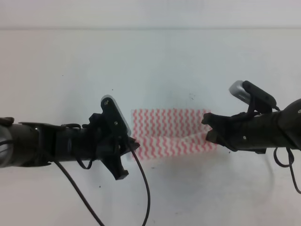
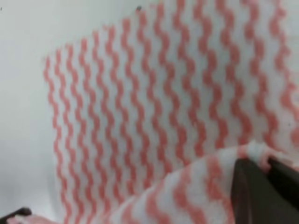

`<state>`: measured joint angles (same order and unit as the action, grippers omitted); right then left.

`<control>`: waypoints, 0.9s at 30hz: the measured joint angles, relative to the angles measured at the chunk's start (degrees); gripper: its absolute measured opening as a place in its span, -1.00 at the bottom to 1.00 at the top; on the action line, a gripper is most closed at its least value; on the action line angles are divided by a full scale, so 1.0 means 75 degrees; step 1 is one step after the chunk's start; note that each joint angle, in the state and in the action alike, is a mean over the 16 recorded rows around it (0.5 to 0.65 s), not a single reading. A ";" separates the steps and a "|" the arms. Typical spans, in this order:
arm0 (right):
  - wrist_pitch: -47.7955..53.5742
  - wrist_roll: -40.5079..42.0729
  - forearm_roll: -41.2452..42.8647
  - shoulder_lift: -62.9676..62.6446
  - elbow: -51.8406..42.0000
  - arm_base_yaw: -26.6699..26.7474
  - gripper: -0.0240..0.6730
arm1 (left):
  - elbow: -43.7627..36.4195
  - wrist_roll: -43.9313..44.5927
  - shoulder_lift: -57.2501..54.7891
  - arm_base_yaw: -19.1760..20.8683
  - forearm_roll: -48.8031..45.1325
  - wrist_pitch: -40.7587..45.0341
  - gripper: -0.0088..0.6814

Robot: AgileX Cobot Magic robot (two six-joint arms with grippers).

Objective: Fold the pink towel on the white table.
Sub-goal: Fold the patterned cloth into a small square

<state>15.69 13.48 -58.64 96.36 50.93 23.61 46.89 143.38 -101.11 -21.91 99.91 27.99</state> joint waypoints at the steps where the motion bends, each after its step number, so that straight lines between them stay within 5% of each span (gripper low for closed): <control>1: -0.0007 0.0001 -0.0016 -0.0007 0.0001 -0.0020 -0.94 | 0.0011 -0.0013 -0.0020 0.0000 0.0000 0.0002 -0.98; 27: -0.0266 0.0011 -0.0110 0.0000 0.0001 -0.0097 -0.94 | 0.0276 -0.0169 -0.0153 0.0000 0.0000 -0.0044 -0.98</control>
<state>13.70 13.57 -59.47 96.36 50.94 22.89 48.96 142.11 -102.26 -21.91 99.91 27.66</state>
